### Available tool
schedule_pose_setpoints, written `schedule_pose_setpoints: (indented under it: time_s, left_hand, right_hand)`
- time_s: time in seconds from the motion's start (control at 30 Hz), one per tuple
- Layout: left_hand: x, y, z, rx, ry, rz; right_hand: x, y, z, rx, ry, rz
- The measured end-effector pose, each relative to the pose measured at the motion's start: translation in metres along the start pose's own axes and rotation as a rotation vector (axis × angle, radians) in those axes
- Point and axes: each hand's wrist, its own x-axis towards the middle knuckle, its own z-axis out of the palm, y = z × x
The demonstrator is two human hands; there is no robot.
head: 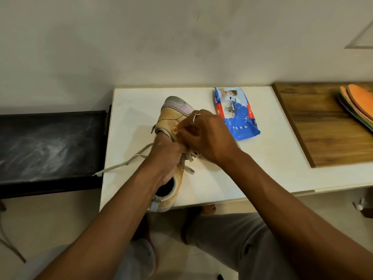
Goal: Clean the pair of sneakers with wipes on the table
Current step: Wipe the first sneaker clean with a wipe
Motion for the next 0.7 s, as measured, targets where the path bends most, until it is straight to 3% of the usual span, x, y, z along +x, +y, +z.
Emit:
schedule_pose_setpoints:
  time_s: [0.1,0.23,0.33,0.7]
  left_hand:
    - [0.003,-0.001,0.000,-0.013,0.025,-0.053]
    - [0.007,-0.002,0.003,0.027,0.120,-0.149]
    - [0.010,-0.004,0.005,0.029,0.147,-0.124]
    - [-0.009,-0.001,0.025,0.645,0.178,0.412]
  right_hand:
    - [-0.003,0.007,-0.011,0.071,-0.117,0.081]
    - [-0.019,0.025,-0.033,0.062,0.091,0.279]
    - [-0.039,0.030,-0.035,0.061,0.121,0.395]
    - [-0.051,0.039,-0.029,0.027,0.127,0.491]
